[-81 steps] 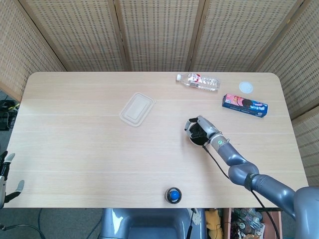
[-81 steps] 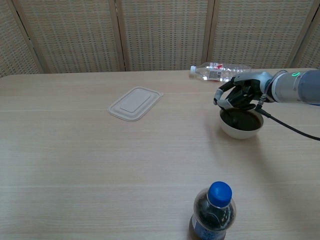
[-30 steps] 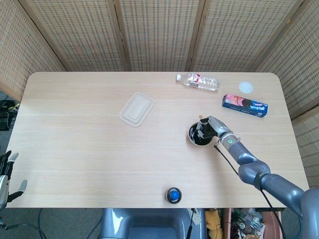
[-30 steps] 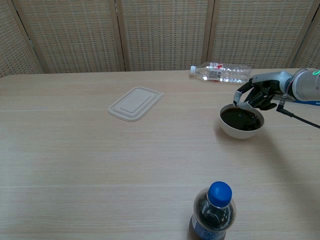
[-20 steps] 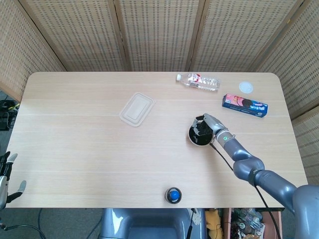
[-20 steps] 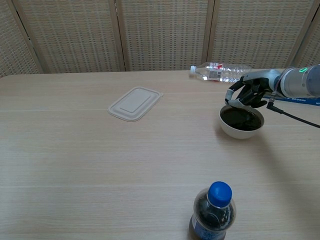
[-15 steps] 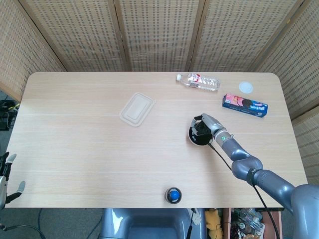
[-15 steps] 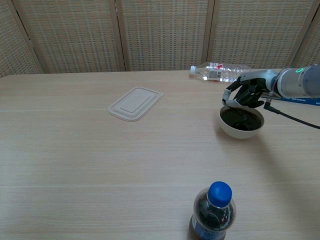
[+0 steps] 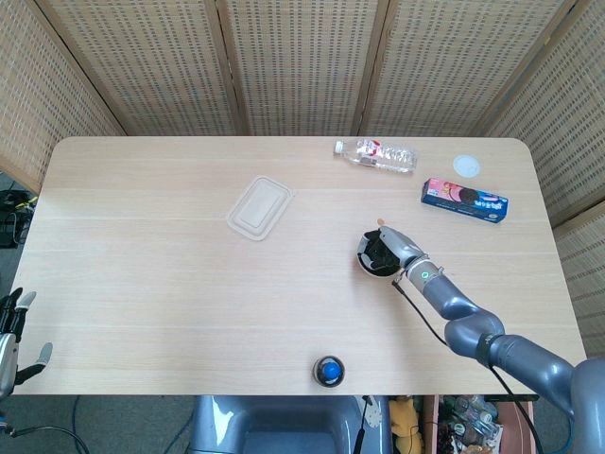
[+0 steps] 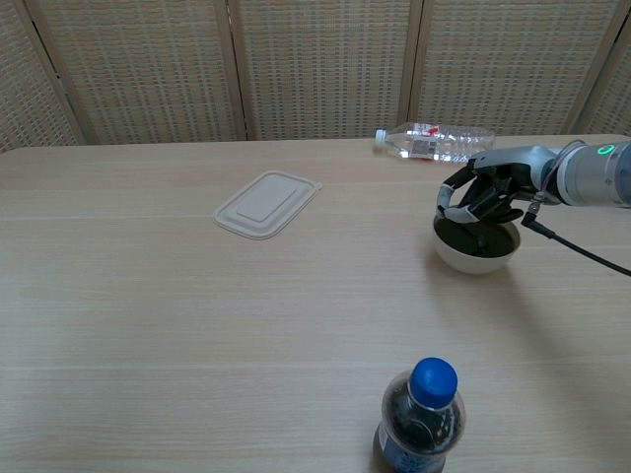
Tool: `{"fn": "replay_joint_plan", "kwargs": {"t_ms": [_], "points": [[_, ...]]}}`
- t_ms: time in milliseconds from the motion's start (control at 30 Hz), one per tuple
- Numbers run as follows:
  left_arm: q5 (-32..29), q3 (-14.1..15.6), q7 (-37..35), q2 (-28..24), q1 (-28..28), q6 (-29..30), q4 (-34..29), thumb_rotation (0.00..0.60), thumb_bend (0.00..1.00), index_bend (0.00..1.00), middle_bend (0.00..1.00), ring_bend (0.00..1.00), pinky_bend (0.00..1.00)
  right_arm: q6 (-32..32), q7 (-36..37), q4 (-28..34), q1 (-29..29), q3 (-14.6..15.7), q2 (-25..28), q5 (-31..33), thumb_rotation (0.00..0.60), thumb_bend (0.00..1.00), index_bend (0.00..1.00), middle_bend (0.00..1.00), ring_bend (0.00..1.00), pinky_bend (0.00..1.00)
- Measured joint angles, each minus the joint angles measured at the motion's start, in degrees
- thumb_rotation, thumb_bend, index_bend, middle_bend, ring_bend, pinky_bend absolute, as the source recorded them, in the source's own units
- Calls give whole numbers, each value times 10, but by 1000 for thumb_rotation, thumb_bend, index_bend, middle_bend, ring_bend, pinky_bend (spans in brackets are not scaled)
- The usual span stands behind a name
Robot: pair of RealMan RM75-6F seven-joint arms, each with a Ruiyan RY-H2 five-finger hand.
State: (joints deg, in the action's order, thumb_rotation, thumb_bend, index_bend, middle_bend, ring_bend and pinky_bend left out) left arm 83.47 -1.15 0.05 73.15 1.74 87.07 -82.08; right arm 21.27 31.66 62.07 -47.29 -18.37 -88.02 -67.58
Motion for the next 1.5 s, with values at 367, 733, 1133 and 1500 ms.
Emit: {"fn": "replay_joint_plan", "kwargs": {"t_ms": [367,733,1133,1500], "points": [[2,0,5,-2,-2,1,-7,600,367,17,0,0,0,32,-17,47,17,10,29,7,600,69,275,944,958,968],[5,-3,6,-7,0,11,-9,600,367,17,0,0,0,134,-60,115,52,12,62,13,600,71,345,680,731,808],[24,-5,13,-9,0,33,-9,600,368,18,0,0,0,398,-229,220,149,24,89,30,600,310,440,407,389,532],[45,-1,21,-14,-1,45,-13,600,367,17,0,0,0,543,-337,245,236,84,102,-29,600,308,325,165,89,147]]}}
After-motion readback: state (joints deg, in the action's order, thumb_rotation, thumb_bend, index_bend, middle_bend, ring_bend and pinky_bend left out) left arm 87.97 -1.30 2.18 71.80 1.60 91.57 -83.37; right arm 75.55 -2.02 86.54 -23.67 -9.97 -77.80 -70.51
